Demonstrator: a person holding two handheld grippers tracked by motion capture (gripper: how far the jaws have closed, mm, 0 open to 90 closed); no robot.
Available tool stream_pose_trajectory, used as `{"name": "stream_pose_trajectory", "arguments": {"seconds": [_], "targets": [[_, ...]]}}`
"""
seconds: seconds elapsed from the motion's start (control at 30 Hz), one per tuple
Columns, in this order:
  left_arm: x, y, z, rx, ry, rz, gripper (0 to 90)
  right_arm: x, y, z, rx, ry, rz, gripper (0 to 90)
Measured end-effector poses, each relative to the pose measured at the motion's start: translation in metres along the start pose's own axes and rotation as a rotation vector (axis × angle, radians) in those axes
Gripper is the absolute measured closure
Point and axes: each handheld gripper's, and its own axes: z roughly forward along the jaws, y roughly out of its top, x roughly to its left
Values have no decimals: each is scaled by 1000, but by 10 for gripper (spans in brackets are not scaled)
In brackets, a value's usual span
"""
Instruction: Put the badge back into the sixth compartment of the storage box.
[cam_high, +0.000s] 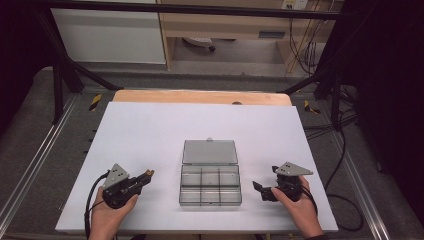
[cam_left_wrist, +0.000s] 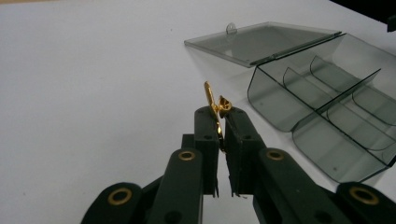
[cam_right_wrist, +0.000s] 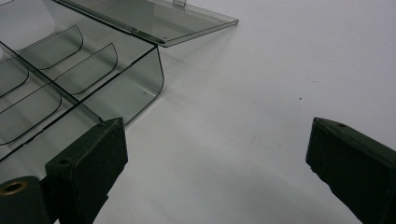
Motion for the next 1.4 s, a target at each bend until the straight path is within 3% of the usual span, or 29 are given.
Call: {"name": "stream_pose_trajectory", "arguments": {"seconds": [0.47, 0.7, 1.2, 1.4], "targets": [[-5, 19, 7, -28, -27, -5, 840, -1, -1, -1, 0, -4, 7, 58], [-12, 26, 13, -30, -67, -8, 840, -2, -1, -1, 0, -4, 14, 58], [-28, 33, 34, -4, -104, 10, 840, -3, -2, -1, 6, -4, 19, 57], [-36, 35, 42, -6, -105, 36, 840, -3, -2, -1, 8, -1, 18, 57]]}}
